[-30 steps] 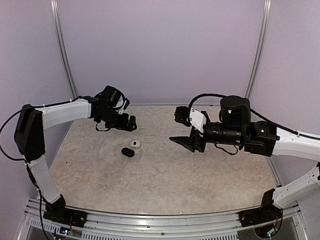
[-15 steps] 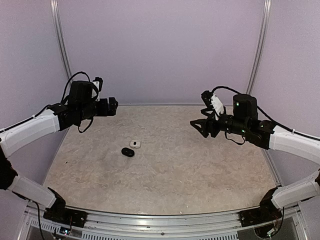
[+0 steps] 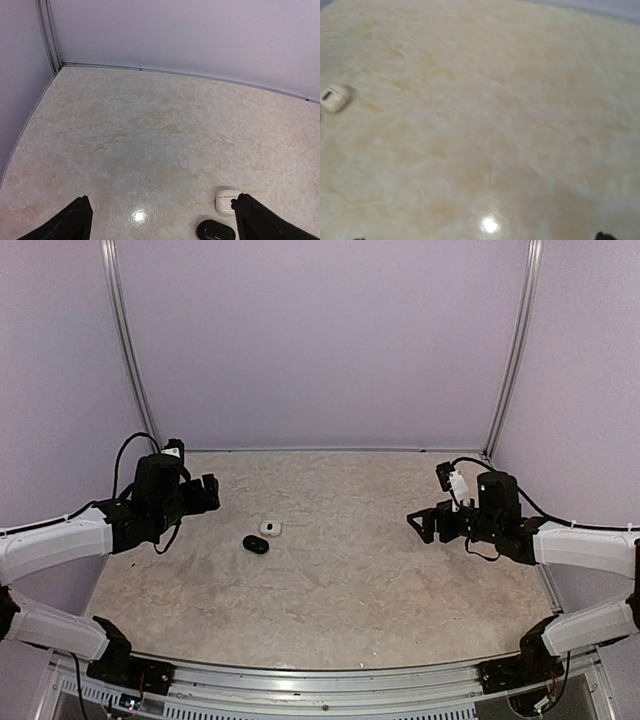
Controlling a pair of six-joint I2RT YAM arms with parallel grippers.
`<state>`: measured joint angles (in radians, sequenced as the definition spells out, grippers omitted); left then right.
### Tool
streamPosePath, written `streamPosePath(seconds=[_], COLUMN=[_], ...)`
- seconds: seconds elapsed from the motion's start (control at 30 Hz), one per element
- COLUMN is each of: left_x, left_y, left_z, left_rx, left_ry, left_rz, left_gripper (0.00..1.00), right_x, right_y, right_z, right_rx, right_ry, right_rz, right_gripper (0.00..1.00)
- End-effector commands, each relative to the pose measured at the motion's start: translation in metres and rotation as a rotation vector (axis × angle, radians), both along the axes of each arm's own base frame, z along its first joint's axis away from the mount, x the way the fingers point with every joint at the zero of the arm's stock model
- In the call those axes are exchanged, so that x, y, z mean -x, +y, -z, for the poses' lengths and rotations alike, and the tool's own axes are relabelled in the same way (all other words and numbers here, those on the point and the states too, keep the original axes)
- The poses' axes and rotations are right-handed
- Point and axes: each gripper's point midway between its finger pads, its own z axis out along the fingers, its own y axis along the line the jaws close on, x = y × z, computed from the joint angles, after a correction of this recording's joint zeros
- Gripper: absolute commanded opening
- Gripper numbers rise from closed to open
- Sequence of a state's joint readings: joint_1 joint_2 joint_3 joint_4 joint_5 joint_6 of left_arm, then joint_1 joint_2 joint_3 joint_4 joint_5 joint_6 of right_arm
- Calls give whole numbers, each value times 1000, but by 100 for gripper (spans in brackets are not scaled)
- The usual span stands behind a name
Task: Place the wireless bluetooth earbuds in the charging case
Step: Reset both arms
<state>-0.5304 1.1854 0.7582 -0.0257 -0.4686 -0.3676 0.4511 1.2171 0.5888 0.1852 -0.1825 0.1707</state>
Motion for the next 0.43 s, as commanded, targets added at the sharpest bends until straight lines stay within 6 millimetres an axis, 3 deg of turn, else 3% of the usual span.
streamPosePath(seconds=[0.0,0.2,0.4], left_x=[9,14,12], left_y=[-7,-15,-8], left_z=[17,33,24], left_rx=[31,53,76], left_ry=[-17,-8,-41], left_rz=[-38,-10,-12], left_gripper=[99,99,99], right_x=[-8,-6,-4], right_y=[-21,-29,-31], right_z=[6,21,17], right_rx=[-52,-66,-68], right_ry=[2,28,10], right_rz=[126,157,160], right_gripper=[100,100,100])
